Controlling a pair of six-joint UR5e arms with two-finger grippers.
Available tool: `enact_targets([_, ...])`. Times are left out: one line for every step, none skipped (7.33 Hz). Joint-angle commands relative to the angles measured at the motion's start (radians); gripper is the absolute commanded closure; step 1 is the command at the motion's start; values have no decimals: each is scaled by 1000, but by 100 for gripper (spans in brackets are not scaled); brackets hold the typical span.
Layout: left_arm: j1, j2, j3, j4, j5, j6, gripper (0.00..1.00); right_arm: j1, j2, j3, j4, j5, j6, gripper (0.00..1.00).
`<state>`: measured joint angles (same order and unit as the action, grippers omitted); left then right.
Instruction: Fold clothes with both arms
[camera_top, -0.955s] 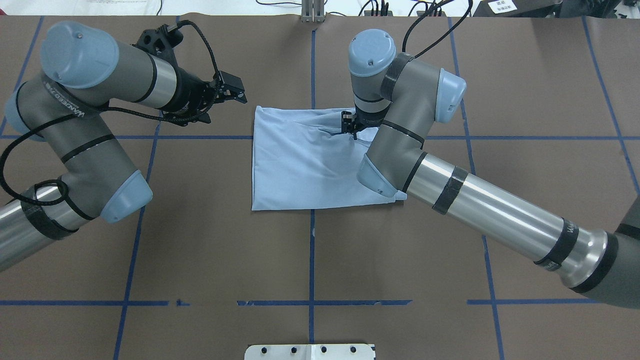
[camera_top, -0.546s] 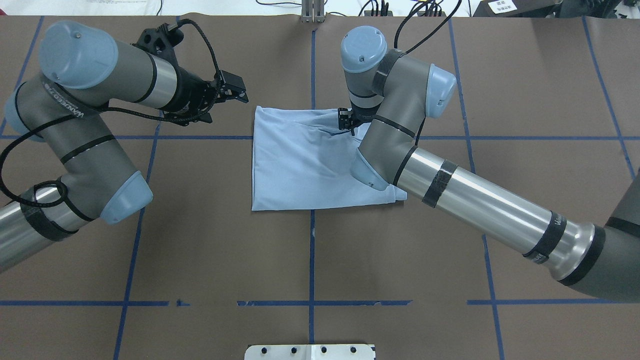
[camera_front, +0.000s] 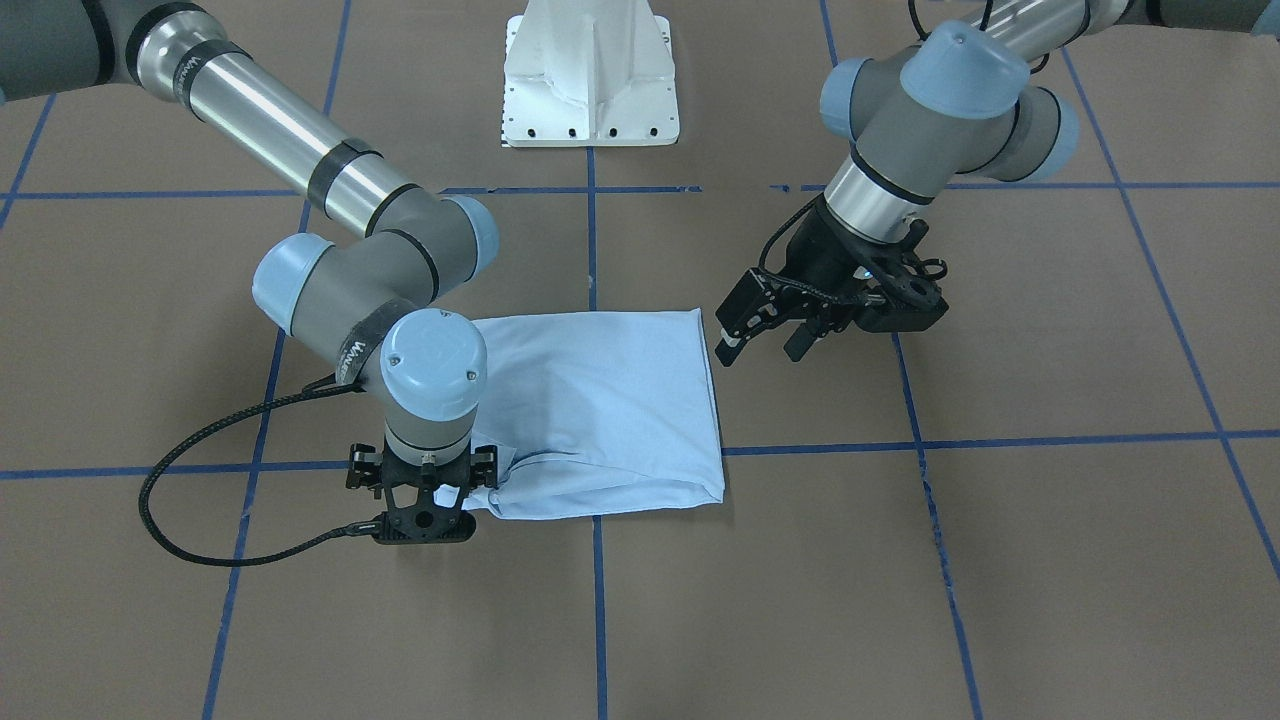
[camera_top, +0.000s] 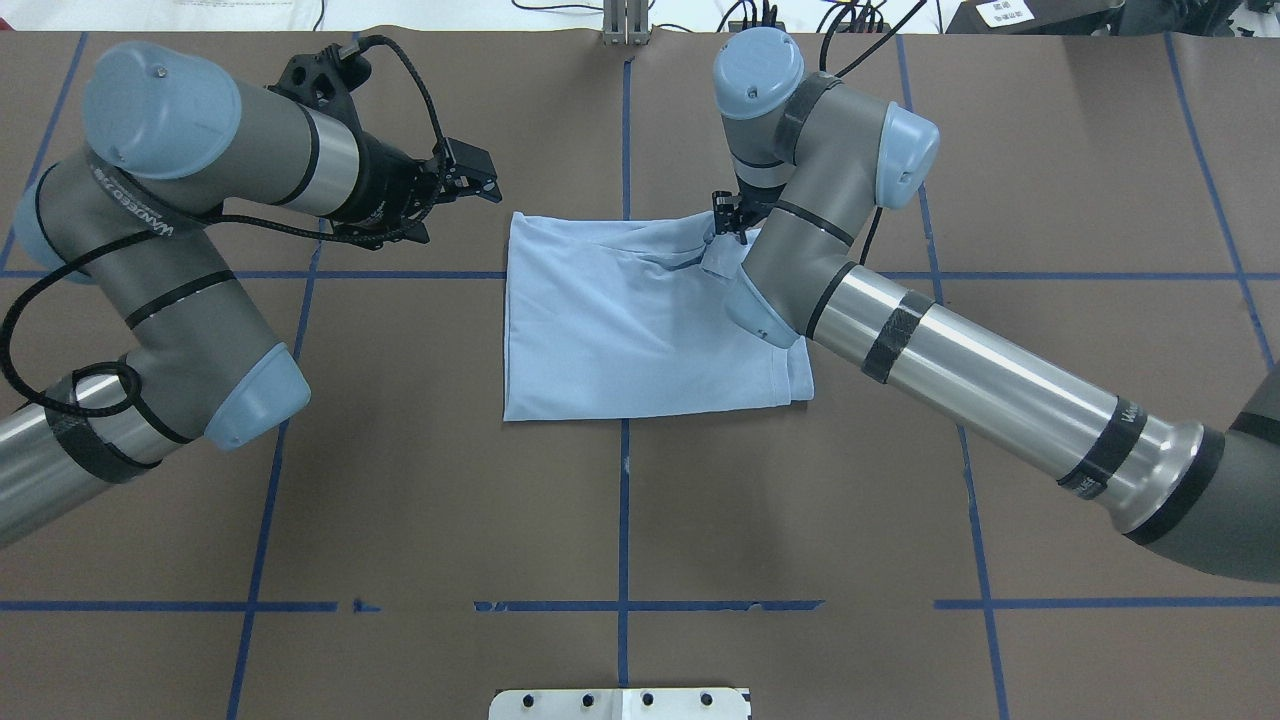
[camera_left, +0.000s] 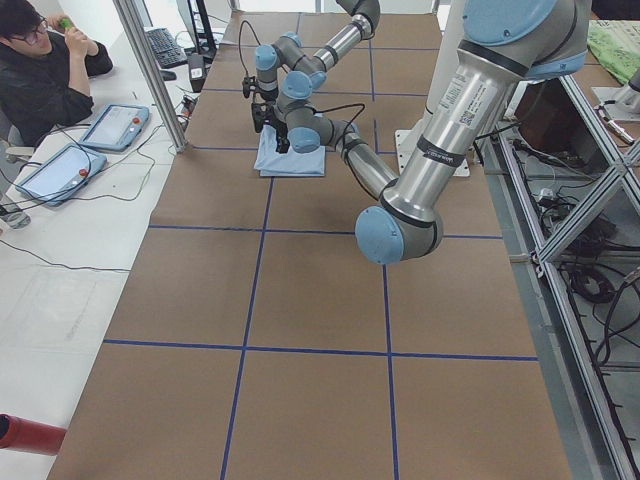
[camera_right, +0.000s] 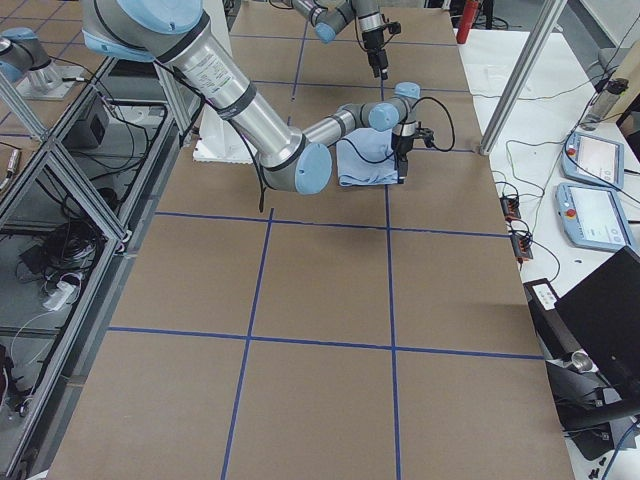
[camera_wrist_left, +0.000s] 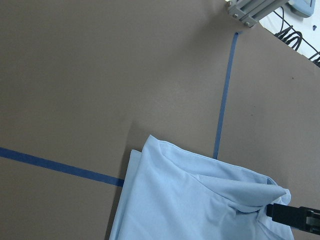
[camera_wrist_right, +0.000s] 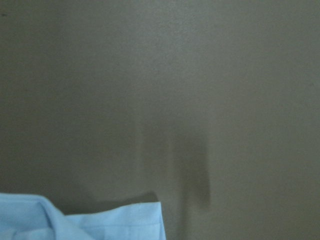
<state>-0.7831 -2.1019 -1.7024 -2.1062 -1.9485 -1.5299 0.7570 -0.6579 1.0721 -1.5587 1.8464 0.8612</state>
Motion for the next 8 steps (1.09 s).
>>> enact_targets([2,-3,0,0,16,-1,0,24,1,-24,18,-15,-31,0])
enact_targets([2,-1,0,0,16,1,0,25,21,-21,19,-6,-31,0])
enact_targets([2,2,0,2,16,1,0,25,37,-11,19,48,-34,0])
enact_targets([2,2,0,2,16,1,0,25,41,20,11,141,-39,0])
enact_targets([2,2,-2,2,17,2,0,22,37,38,6,199,-39,0])
enact_targets([2,3,-2,2,17,4,0,21,38,40,8,215,-39,0])
enact_targets([1,5,-9,2,19,2,0,10,38,34,12,206,-28,0])
enact_targets([1,5,-10,2,19,2,0,7,37,26,14,195,-27,0])
